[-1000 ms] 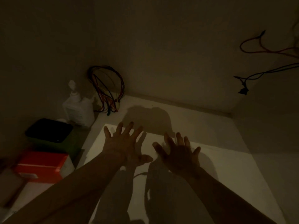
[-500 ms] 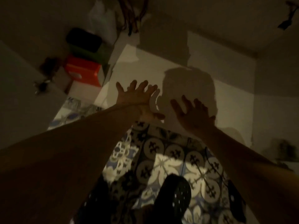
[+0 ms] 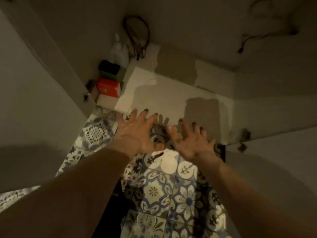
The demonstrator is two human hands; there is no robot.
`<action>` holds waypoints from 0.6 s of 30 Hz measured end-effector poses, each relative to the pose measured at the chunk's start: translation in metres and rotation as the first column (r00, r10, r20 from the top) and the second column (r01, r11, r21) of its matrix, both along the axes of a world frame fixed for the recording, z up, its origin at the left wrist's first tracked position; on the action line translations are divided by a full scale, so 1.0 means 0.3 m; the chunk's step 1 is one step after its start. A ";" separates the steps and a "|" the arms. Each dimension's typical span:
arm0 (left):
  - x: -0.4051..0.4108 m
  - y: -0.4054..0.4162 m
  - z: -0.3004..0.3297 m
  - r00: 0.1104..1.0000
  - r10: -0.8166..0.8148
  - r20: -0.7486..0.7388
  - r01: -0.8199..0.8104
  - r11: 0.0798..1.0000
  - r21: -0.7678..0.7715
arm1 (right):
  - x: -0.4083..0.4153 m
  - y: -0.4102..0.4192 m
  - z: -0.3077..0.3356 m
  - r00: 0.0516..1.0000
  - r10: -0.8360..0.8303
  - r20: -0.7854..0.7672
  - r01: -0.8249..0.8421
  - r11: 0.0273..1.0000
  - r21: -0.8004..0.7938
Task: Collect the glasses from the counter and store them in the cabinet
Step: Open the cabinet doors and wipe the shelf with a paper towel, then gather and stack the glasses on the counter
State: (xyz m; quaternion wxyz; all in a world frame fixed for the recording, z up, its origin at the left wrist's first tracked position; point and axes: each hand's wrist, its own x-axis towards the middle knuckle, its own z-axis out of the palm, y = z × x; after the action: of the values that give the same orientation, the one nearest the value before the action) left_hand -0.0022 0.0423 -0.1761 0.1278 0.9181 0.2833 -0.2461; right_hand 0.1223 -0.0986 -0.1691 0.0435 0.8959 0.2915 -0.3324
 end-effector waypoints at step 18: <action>-0.099 -0.377 1.597 0.972 -0.088 0.219 0.082 0.996 0.040 | -0.121 -0.435 1.618 0.975 -0.219 0.032 0.209 0.958 0.194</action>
State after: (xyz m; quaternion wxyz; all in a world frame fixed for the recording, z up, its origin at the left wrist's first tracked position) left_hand -0.0317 -0.0707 0.3031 0.1337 0.9528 0.2316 -0.1438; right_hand 0.0860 -0.2293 0.3162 -0.0705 0.9308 0.2219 -0.2819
